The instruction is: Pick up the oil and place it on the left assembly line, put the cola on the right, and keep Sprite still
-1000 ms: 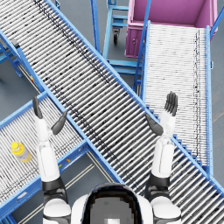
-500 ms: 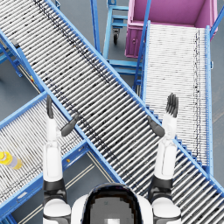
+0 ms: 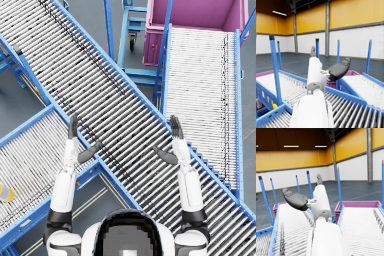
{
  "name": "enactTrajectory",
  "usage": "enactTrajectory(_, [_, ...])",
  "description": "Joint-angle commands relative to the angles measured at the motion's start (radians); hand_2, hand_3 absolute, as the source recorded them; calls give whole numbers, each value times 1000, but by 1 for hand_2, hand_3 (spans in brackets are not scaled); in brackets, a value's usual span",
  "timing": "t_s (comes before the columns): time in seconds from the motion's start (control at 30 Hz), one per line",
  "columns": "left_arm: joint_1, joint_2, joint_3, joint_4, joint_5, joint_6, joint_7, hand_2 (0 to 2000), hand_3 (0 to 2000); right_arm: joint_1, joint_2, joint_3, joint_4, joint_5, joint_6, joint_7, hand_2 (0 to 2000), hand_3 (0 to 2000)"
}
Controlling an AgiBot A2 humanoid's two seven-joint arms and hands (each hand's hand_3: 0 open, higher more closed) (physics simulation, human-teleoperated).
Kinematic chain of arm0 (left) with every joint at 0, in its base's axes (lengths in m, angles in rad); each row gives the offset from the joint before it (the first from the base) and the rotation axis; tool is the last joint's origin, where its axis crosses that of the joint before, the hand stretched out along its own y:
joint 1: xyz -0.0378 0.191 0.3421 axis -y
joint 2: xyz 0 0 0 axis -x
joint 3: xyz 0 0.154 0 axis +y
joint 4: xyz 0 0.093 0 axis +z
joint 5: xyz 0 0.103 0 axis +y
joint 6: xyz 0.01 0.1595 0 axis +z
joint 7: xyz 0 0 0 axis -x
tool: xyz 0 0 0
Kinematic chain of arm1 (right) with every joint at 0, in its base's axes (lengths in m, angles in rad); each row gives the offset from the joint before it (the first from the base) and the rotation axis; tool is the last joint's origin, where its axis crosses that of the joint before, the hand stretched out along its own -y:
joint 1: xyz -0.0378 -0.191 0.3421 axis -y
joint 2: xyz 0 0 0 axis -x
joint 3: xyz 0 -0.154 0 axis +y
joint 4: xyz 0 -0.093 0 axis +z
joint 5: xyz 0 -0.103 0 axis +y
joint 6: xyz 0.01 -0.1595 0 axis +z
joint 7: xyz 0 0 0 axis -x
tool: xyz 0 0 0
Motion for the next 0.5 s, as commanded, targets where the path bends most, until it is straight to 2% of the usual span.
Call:
enactTrajectory(0.03, [-6, -6, 12, -3, -32, 4, 4, 0, 0, -8, 14, 15, 3, -12, 4, -4, 0, 0])
enactTrajectory(0.13, [-23, -21, 44, -9, -117, 15, 15, 0, 0, -30, 51, 54, 11, -44, 15, -15, 0, 0])
enactTrajectory(0.5, [-28, -26, 54, -11, -143, 19, 19, 0, 0, -37, 62, 67, 14, -54, 19, -19, 0, 0])
